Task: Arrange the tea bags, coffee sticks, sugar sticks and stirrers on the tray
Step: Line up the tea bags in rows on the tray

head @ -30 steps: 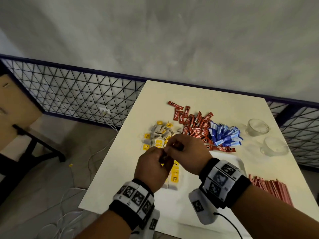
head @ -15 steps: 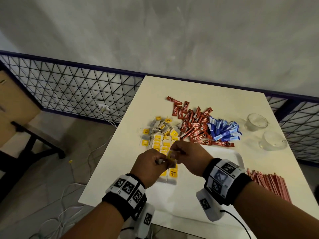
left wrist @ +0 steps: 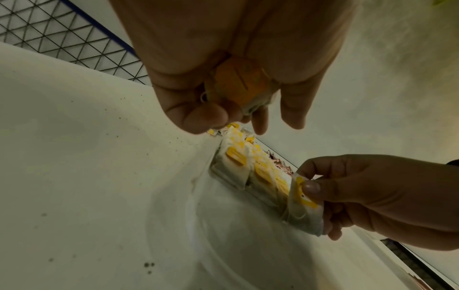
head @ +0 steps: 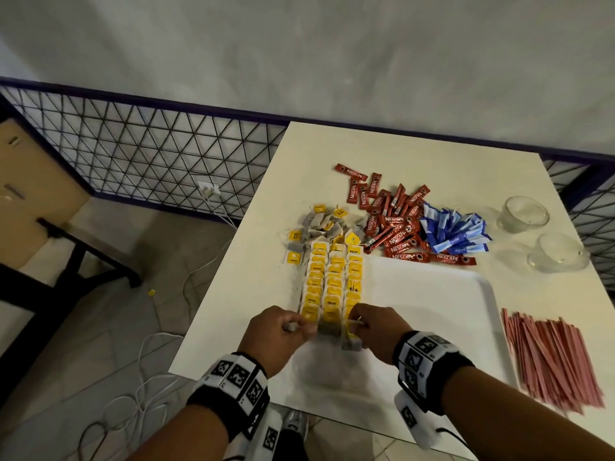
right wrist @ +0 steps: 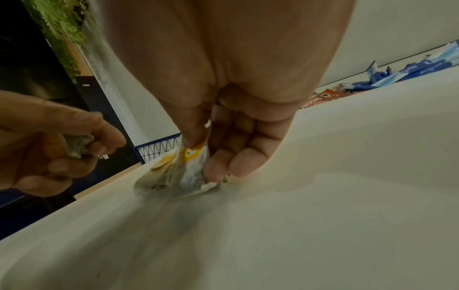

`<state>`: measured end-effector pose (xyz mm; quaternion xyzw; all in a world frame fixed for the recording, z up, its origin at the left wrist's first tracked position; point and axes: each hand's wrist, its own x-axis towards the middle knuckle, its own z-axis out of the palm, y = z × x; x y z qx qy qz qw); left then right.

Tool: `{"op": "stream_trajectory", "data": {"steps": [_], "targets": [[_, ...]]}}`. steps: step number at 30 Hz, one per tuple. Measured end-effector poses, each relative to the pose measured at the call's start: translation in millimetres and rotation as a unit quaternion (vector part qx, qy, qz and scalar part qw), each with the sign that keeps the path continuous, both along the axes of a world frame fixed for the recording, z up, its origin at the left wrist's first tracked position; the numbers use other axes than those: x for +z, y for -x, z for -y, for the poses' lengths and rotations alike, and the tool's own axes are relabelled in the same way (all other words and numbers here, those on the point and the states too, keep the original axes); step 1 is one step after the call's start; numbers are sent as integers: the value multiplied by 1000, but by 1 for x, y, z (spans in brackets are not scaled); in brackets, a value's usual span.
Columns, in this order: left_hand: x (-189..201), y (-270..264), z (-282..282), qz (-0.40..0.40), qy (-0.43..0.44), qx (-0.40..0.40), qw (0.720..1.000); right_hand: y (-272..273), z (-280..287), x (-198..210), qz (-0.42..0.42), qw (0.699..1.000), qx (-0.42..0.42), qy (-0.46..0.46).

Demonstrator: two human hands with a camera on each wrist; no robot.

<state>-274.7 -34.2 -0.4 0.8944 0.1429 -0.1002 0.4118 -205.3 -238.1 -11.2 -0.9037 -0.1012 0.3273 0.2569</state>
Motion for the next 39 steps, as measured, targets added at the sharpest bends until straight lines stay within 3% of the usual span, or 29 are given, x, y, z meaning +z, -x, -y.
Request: {"op": "stream_trajectory", "data": {"steps": [11,14,17,20,25,28,29,30,32,33,34,36,39], "targets": [[-1,1,-7,17,-3,-13,1000,-1,-6,-21,91,994,1,55],[-2,3,-6,6,-3,-23,1000,3,-2,-18,121,992,-8,21],[-4,4,-5,-6,10,-21,1000,8,5,-15,130,989,59,-29],[-9,2,-3,-6,15,-17,1000,10,6,-14,112,984,133,-24],[-11,-3,0,9,21,-15,1000,10,1,-15,133,984,119,16],[-8,-6,6,-42,136,29,989,10,-3,-9,135,981,131,46],[-5,-8,9,-75,229,75,968,9,-4,-5,144,981,123,48],[-2,-9,11,-109,341,131,924,7,-5,1,155,981,108,36],[5,-11,12,-158,540,213,799,4,-10,16,201,975,81,-46],[8,-12,12,-168,599,230,748,1,-12,23,224,967,75,-94],[12,-13,11,-171,634,238,715,0,-15,31,237,959,78,-131],[16,-16,12,-168,662,246,688,-2,-22,44,248,949,107,-165],[23,-19,16,-160,671,251,679,-2,-31,55,255,937,175,-161]]}}
